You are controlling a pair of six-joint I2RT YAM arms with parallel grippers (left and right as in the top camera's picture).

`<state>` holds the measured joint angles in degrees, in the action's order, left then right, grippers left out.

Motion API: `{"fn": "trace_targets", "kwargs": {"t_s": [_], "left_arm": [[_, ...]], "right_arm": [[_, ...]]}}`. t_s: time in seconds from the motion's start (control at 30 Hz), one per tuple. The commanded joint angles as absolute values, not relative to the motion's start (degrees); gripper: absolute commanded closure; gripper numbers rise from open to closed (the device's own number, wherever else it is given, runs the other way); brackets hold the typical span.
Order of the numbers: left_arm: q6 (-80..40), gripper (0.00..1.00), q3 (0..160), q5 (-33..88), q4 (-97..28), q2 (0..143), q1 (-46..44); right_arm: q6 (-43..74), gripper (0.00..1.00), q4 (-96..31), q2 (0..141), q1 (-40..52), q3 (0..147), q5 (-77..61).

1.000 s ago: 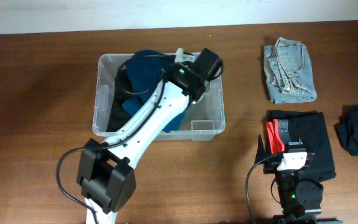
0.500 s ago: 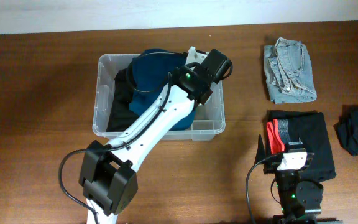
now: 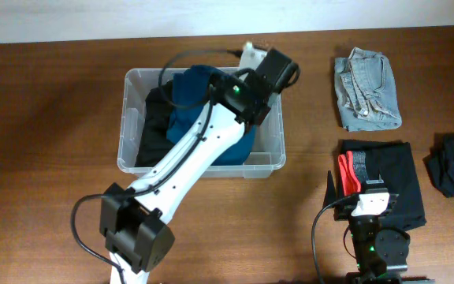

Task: Pack container
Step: 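Lower the teal garment into the bin's right half with left gripper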

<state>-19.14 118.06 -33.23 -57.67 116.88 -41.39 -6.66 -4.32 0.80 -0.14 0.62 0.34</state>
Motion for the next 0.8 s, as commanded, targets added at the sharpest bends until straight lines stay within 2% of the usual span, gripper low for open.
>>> {"fn": "trace_targets", "kwargs": {"t_s": [0.0,0.2,0.33,0.37,0.43,0.53,0.6,0.67,0.77], "left_arm": [[-16.0,0.01,122.2,-35.1,-58.1,113.8,-41.2],[-15.7,0.01,123.1,-41.3,-67.1,112.3,-38.9],[-15.8,0.02,123.0,-40.4,-73.3,112.5,-34.5],[-15.8,0.08,123.0,-38.6,-73.7,112.5,-33.2],[-15.8,0.37,123.0,-33.0,-73.1,112.5,-30.9],[-15.8,0.73,123.0,-24.9,-71.9,112.6,-28.0],[-15.8,0.90,122.9,-20.6,-71.4,112.9,-26.5],[-15.7,0.98,122.9,-19.2,-71.4,113.5,-25.8],[-15.7,0.99,122.9,-19.2,-71.6,115.5,-26.1]], "right_arm": [[-6.9,0.02,-4.6,0.2,-0.5,0.3,0.6],[-6.9,0.02,-4.6,0.2,-0.5,0.3,0.6],[-6.9,0.02,-4.6,0.2,-0.5,0.3,0.6],[-6.9,0.02,-4.6,0.2,-0.5,0.3,0.6],[-6.9,0.02,-4.6,0.2,-0.5,0.3,0.6],[-6.9,0.02,-4.6,0.2,-0.5,0.3,0.6],[-6.9,0.02,-4.6,0.2,-0.5,0.3,0.6],[-6.9,0.02,-4.6,0.2,-0.5,0.3,0.6],[-6.9,0.02,-4.6,0.2,-0.5,0.3,0.6]]}}
